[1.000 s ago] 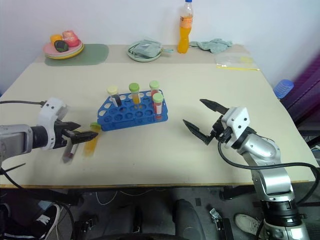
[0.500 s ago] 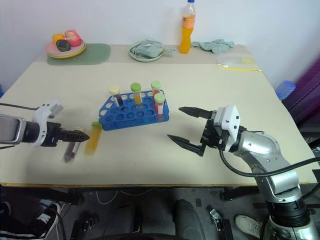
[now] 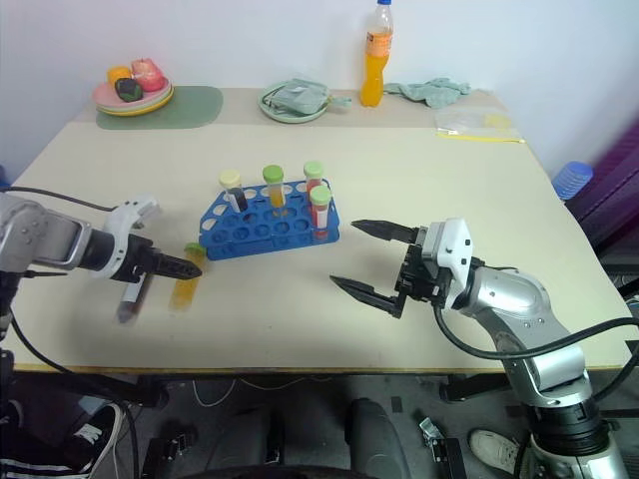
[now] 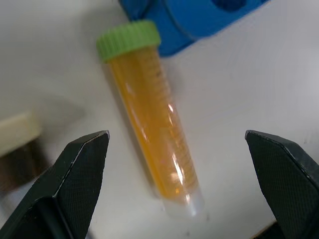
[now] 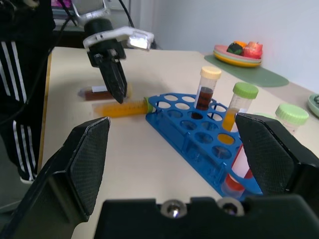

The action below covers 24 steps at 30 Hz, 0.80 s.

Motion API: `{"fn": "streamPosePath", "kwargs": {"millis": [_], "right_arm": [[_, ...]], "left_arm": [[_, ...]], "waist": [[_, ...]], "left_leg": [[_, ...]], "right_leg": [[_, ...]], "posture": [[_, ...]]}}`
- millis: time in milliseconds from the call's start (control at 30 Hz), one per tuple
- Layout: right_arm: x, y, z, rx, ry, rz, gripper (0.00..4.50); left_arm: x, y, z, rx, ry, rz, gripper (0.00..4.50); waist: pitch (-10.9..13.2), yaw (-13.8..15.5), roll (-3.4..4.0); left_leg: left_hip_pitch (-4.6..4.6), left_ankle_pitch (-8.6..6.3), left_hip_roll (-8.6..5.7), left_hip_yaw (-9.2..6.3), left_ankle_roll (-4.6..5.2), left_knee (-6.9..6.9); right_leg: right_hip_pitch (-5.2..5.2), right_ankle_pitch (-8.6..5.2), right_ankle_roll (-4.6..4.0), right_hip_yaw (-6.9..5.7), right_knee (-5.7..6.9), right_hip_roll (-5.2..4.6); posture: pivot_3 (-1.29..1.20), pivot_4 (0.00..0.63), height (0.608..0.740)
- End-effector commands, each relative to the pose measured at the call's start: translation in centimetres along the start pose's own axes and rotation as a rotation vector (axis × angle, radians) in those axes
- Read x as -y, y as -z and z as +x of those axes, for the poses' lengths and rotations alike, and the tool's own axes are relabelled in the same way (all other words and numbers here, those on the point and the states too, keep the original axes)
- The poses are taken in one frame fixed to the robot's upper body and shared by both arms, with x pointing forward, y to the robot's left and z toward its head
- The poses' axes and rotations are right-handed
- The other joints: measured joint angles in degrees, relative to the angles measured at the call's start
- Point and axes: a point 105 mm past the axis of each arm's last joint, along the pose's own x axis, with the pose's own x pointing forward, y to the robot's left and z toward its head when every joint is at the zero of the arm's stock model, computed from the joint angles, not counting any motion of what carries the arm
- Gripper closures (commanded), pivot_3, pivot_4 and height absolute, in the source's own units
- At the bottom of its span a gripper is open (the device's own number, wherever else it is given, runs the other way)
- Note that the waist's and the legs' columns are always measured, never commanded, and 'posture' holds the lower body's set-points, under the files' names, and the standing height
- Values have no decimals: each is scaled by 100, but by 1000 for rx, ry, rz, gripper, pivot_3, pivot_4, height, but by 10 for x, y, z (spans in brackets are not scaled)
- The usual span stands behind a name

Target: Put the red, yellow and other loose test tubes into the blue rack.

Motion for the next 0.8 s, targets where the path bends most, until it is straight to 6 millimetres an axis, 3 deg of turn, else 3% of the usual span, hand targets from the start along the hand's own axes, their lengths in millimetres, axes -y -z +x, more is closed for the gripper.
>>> {"fn": "streamPosePath", "kwargs": {"millis": [33, 367, 800], "right_arm": [[-3, -6, 0, 24, 2, -36, 77], [-3, -6, 6, 25, 12, -35, 77], [4, -4, 3, 17, 50, -51, 77]], "left_arm": [[0, -9, -3, 23, -15, -18, 0], [6, -25, 3, 23, -1, -45, 0], [-1, -14, -1, 0, -12, -77, 0]], "waist": [[0, 1, -2], [-1, -2, -2], [-1, -9, -2]], "left_leg": [[0, 0, 0, -1, 0, 1], [-3, 0, 0, -6, 0, 3], [-4, 0, 0, -7, 0, 4]], "right_leg": [[0, 0, 0, 0, 1, 0], [0, 1, 2, -1, 2, 1], [-1, 2, 4, -2, 3, 1]], "posture": [[0, 150, 740], [0, 150, 740], [0, 150, 740]]}}
